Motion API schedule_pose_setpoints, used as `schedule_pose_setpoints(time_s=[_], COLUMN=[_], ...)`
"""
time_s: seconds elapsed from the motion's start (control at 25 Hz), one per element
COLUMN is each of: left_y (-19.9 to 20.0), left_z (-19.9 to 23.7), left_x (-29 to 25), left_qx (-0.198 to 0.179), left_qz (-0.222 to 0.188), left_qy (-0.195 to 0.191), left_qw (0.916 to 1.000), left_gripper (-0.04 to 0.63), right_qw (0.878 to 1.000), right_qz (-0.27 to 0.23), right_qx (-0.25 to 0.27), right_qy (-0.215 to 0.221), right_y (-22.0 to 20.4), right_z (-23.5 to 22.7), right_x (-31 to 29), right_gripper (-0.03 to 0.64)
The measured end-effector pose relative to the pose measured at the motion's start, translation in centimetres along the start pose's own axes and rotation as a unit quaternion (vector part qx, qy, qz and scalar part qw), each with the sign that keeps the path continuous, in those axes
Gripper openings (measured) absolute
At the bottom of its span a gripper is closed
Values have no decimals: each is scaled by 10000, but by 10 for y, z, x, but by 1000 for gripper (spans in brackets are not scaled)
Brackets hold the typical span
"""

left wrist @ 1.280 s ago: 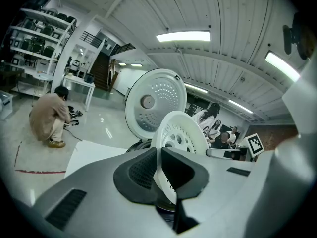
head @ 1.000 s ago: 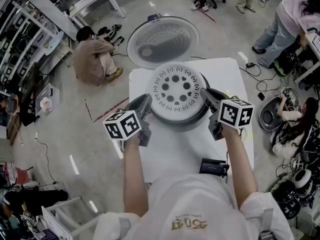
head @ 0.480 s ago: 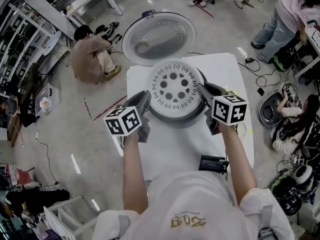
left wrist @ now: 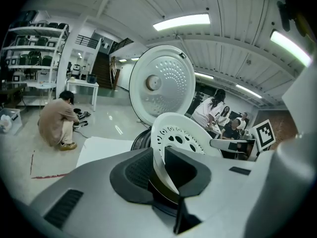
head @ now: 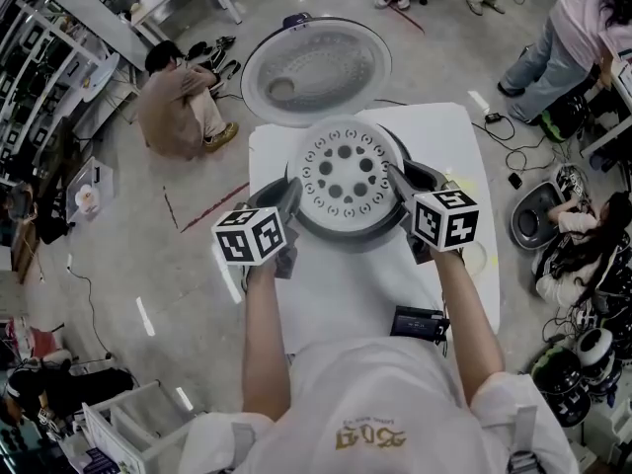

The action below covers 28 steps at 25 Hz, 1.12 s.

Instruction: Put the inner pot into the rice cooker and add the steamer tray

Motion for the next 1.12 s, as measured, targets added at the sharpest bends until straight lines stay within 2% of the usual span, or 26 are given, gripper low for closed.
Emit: schedule_pose_setpoints(time_s=[0.36,0.52,0.96,1.12], left_y=[-5,-9,-12,-17], left_z=[6,7,7,2], left_x=[-3,-5,-10,-18], left_qx=[-220,-505,-1383,-1576], left_qz=[189,383,857,1037], left_qy=[191,398,902,933], left_qw=[9994,9972,9825,9776], left_gripper=[94,106,140,167], right_qw=[9983,9959,9872,9774], right_qz=[-22,-27,-26,-6], right_qx=[529,833,1452,1932], right_qy=[-240,-357,-655,-854], right_y=[-2,-4,-3,-5], right_z=[3,3,5,1], right_x=[-8,-9,-14,-16], right_gripper=[117,126,132,147])
Point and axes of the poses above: the fingertips, and each gripper's own axes: x backward along the fingers, z to its left, y out of its top, the point moved 1 cm from there along x, backward along the fingers, and after that the axes turned 13 degrees about -y, right-handed, at the moved point
